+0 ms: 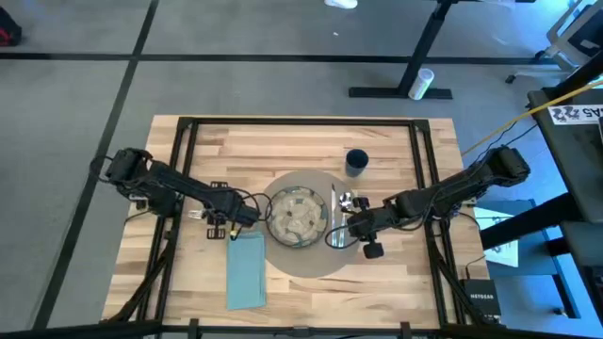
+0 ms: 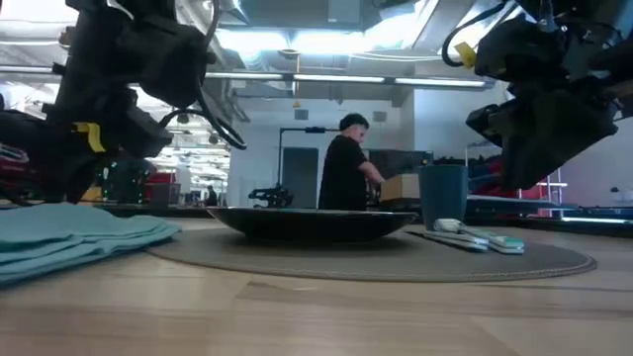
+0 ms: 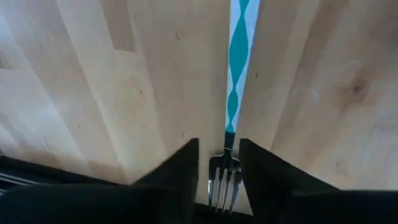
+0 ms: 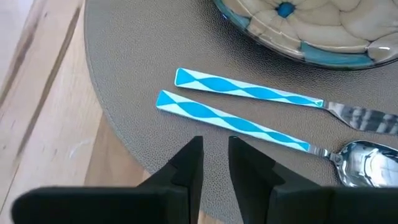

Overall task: Set table place
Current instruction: Put the blue patterned fork on top of the blue table napkin

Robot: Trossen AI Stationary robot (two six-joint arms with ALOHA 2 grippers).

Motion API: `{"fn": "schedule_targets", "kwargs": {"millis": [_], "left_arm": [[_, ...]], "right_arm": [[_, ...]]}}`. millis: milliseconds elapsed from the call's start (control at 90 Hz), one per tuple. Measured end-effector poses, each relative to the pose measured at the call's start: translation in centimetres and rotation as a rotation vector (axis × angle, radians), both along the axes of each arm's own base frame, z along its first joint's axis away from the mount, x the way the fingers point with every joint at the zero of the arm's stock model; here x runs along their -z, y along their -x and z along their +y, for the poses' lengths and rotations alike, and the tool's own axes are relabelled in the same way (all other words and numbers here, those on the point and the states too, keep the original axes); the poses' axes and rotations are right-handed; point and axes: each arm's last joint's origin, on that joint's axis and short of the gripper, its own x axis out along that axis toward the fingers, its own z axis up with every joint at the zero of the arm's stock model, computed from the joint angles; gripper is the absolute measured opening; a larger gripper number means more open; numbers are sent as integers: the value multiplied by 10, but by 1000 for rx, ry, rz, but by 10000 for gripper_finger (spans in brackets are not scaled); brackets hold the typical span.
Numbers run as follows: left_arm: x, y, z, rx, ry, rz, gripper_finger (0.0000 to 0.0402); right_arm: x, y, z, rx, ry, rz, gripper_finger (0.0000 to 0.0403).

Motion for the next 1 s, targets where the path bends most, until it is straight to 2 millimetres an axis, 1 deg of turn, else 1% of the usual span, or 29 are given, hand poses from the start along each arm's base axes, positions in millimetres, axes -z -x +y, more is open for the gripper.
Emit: {"fn": "schedule_targets", "kwargs": {"millis": [144,289,444,544,667,700,811,1000], "left_arm": [[11,5,1,13,19,-7,128],[22,15,3,-1,14,21,129],[27,22,4,5,11,45,127],[27,23,1,30,12,50,101],[27,24,-5,62,12,52,28],[27,24,-6,70,10,53,15],[27,26,-13,113,-3,55,4],[23,31,-20,183,-65,97,1]], "right_arm": [[0,0,0,0,0,0,63],[0,0,0,0,0,1,63],[0,0,0,0,0,2,63],[0,0,0,0,0,2,63],[0,0,0,0,0,2,63],[0,0,0,0,0,1,63],[0,0,0,0,0,2,63],[0,0,0,-1,2,1,63]]}}
